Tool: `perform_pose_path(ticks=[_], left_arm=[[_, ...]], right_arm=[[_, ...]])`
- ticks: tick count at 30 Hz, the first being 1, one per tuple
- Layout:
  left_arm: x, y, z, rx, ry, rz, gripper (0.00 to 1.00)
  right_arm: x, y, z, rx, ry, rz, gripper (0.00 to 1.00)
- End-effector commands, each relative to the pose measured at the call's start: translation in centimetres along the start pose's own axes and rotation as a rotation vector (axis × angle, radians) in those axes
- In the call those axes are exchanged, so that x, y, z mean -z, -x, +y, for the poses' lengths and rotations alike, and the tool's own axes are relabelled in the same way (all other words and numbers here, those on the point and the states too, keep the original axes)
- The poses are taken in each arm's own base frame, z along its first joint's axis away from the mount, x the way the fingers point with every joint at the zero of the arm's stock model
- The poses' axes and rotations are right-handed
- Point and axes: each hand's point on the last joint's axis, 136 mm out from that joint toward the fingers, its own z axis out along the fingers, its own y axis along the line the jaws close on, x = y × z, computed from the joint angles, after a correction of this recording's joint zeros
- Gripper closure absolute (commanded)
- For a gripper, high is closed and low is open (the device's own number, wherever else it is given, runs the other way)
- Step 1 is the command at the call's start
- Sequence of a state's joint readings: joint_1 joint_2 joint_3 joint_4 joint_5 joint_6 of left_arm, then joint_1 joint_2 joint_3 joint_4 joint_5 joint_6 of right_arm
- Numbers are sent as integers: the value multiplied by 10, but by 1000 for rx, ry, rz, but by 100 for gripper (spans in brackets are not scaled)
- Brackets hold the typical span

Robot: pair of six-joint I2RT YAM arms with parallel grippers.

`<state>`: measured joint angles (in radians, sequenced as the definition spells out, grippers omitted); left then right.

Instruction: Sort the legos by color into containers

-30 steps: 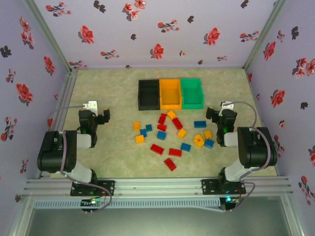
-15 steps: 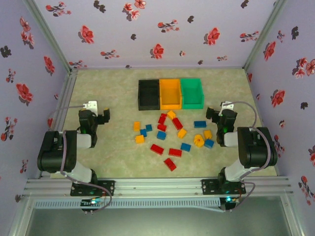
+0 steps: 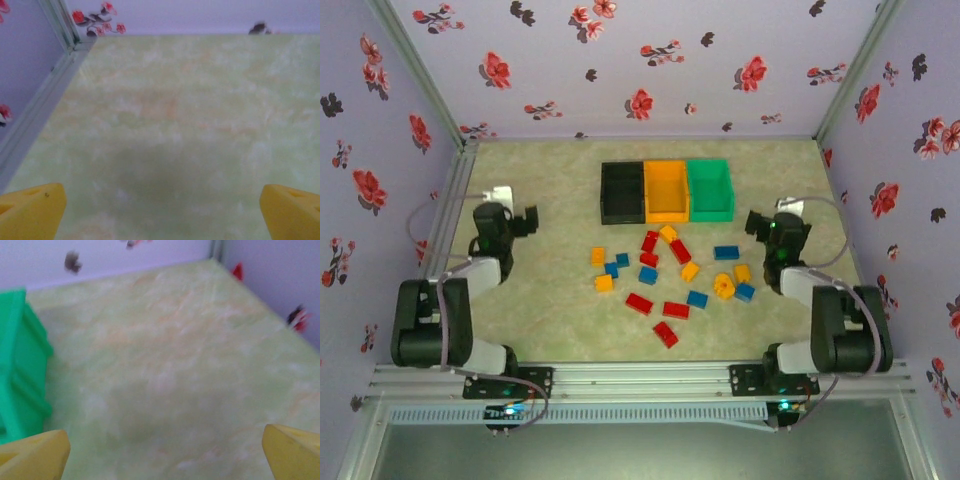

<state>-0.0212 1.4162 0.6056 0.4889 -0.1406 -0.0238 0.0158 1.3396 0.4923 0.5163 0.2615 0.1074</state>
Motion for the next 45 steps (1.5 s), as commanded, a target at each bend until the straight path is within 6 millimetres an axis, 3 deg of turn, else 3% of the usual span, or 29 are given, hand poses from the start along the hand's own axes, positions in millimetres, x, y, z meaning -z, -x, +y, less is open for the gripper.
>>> perform_pose_path(ticks=[1,5,8,12,15,17,23,28,30,35,45], left_arm=[[14,36,5,109,33,33,0],[25,81,-3,178,17,55,0],[38,110,-29,103,-43,40,0],[59,138,-60,15,-100,-4,0],[73,149,-73,53,-139,-27,0],[81,149,-84,83,-175,-22,0],[98,136,-106,113,-245,32,0],[102,130,-106,173,-236,75,0],[100,115,-100,253,-183,151,0],[107,79,-114,209,-182,283,0],[112,84,-142,154,-235,305,0]], right_arm=[[21,30,-14,20,-108,48,1],[47,64,5,21,-35,16,1],[62,80,23,-23,57,59,1],[77,76,50,-32,176,181,1],[86,58,71,-43,258,312,7],[92,39,85,-26,295,413,12],[112,-21,121,101,333,617,15],[119,-64,159,193,396,709,26],[118,-76,173,231,411,735,34],[111,-103,201,326,412,786,40],[84,-123,221,386,397,789,43]])
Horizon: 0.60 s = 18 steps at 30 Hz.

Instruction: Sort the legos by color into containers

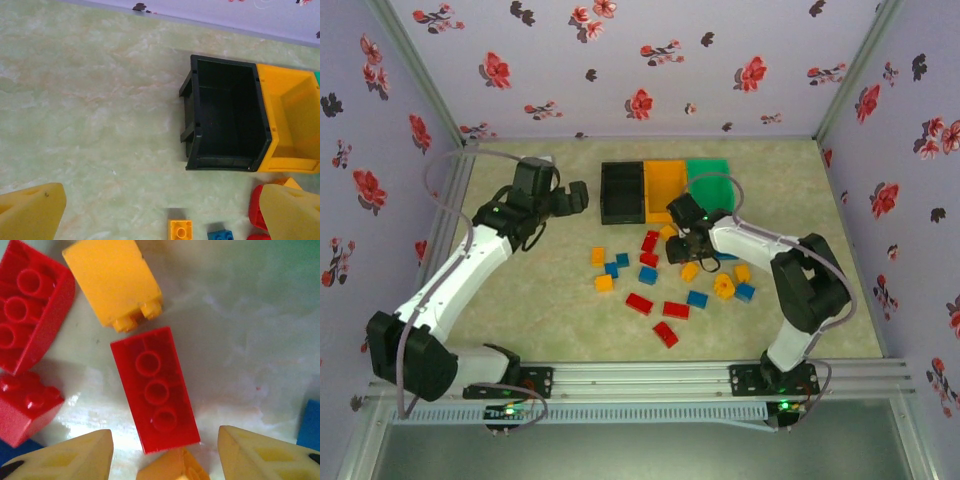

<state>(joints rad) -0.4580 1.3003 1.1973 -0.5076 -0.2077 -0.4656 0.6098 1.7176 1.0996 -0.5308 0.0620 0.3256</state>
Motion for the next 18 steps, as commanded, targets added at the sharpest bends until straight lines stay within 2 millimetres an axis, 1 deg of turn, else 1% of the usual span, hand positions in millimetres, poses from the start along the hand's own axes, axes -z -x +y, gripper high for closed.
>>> perform_pose_path(ticks=[1,6,10,14,18], left_arm=[[3,6,-4,-8,16,9,0],[2,6,-7,-15,14,17,0],[2,9,-9,-22,12,18,0],[2,12,-11,-28,11,18,0],[1,15,-14,-38,3,8,0]], right_arm=[[-3,18,2,17,-21,-41,43],[-12,25,5,30,-24,-35,46],[-18,27,6,37,-27,-25,50],[-22,24,6,39,-26,-10,54],[-24,22,5,36,-31,-4,55]])
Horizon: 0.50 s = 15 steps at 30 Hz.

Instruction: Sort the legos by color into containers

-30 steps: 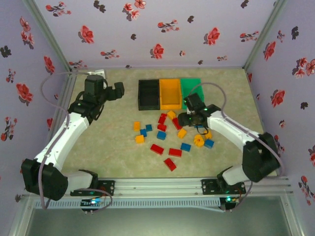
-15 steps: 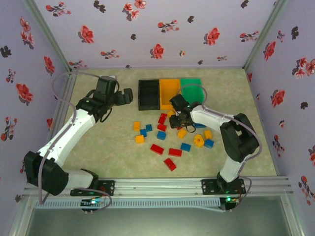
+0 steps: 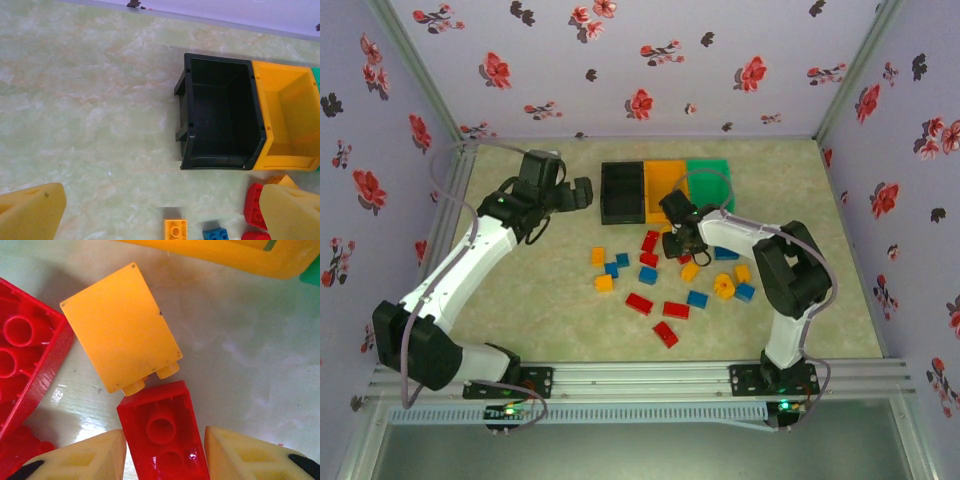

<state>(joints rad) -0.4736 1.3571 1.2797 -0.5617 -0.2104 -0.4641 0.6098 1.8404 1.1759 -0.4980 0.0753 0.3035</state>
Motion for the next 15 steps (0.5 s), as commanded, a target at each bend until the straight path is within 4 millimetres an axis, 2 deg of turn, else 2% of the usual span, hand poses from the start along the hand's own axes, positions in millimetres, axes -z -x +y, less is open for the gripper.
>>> perform_pose_path(ticks=[1,5,7,10,15], left_arm=[[5,10,-5,-30,-1,-22,0],[7,14,-6,-45,2,-24,0],[4,10,-8,-45,-5,-1,0],[1,3,-12,-56,-7,23,0],[1,3,-16,-53,-15,23,0]], right_arm=[[1,4,-1,11,-16,-9,56],[-1,1,-3,13,-25,1,60],[0,0,-4,15,-30,2,66],[4,1,-5,18,-35,-3,70],[25,9,-6,17,-33,-27,72]])
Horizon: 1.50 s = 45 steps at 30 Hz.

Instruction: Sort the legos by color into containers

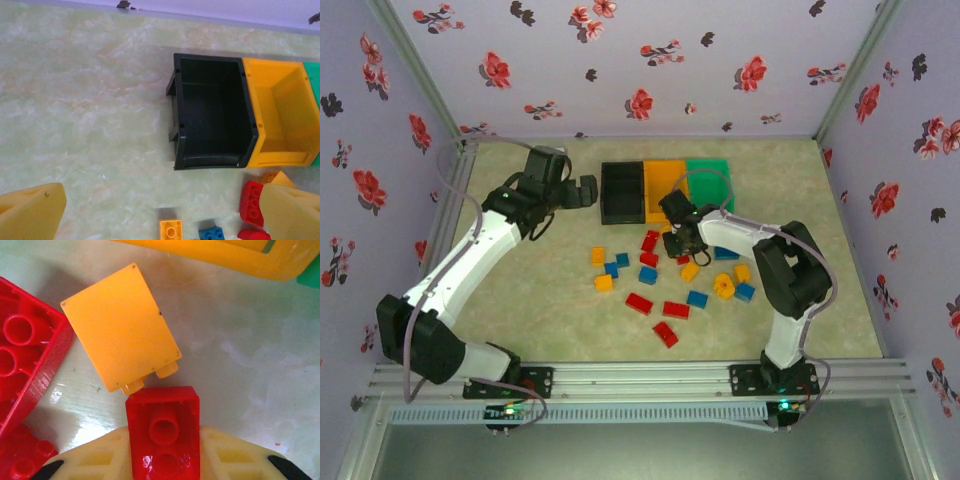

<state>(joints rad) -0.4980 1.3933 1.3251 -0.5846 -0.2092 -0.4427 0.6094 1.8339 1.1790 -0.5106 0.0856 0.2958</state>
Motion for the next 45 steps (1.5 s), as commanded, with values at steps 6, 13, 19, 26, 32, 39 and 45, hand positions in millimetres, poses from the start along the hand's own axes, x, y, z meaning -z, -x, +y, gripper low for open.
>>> perform_pose_path(ticks=[6,13,19,26,32,39,45], left_arm=[[8,9,-7,-19,-12,-10,0],[8,6,-11,-16,-19,-6,0],[0,-2,-24,11,-70,-10,0],[-6,-9,-40,20,-112,6,0],[-2,-11,-41,4,-116,8,0],[-4,-11,-41,-8,-109,12,0],[-6,-12,-46,-35,-120,18,0]], right_arm=[[73,33,-16,-18,-33,-111,72],[131,72,-54,-71,-74,-216,71],[153,124,-103,-150,-100,-360,67],[119,170,-136,-218,-66,-351,68],[91,183,-138,-235,-44,-314,69],[83,184,-137,-255,-26,-317,56],[98,185,-133,-257,-3,-352,32]])
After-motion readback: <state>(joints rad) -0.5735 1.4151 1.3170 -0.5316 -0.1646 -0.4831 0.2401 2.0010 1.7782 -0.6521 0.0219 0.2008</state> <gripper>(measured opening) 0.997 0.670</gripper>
